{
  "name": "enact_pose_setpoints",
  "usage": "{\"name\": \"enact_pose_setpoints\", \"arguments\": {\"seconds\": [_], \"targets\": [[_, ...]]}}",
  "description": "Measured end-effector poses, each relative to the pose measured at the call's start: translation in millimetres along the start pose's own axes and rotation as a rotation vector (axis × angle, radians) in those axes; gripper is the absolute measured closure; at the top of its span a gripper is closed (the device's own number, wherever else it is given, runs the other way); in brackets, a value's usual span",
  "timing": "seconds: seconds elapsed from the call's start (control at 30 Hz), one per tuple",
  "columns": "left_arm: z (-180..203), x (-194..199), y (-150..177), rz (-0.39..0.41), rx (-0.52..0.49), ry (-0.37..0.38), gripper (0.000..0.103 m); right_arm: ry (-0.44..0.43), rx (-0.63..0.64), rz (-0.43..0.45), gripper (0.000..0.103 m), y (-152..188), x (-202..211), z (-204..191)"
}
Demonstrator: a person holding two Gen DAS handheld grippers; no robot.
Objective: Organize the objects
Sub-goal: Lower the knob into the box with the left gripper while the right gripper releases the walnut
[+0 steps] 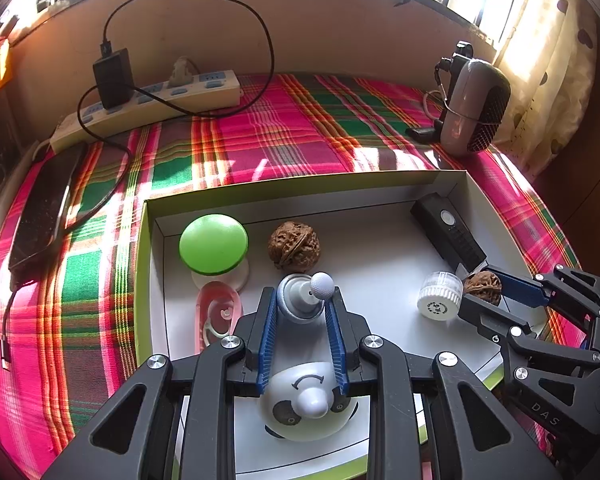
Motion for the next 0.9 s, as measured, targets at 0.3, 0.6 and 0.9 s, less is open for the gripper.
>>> {"name": "enact_pose_setpoints", "arguments": {"seconds": [0.3, 0.6, 0.9], "targets": [[-2, 0, 1, -0.001, -0.004, -0.010, 0.073, 0.001, -0.006, 0.002, 0.070, 1, 1, 1], [0, 9, 2, 0.020, 0.000, -0.012, 0.072, 0.002, -0.012, 0.013, 0.059, 2, 6, 0], [0, 24, 5, 0.045, 0.009, -0.018, 0.072, 0.004, -0.029, 0.038, 0.059, 4, 19, 0]]}}
Point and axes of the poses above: each gripper's, at about its wrist camera, not at the fingertips, and x roughly against the way its jaws point, z to its right, y to its underside, the point moved 2 cm from there along -x, roughly the way its jaws point, and after that the axes turned 1 degree about x, right-handed, at the moved point
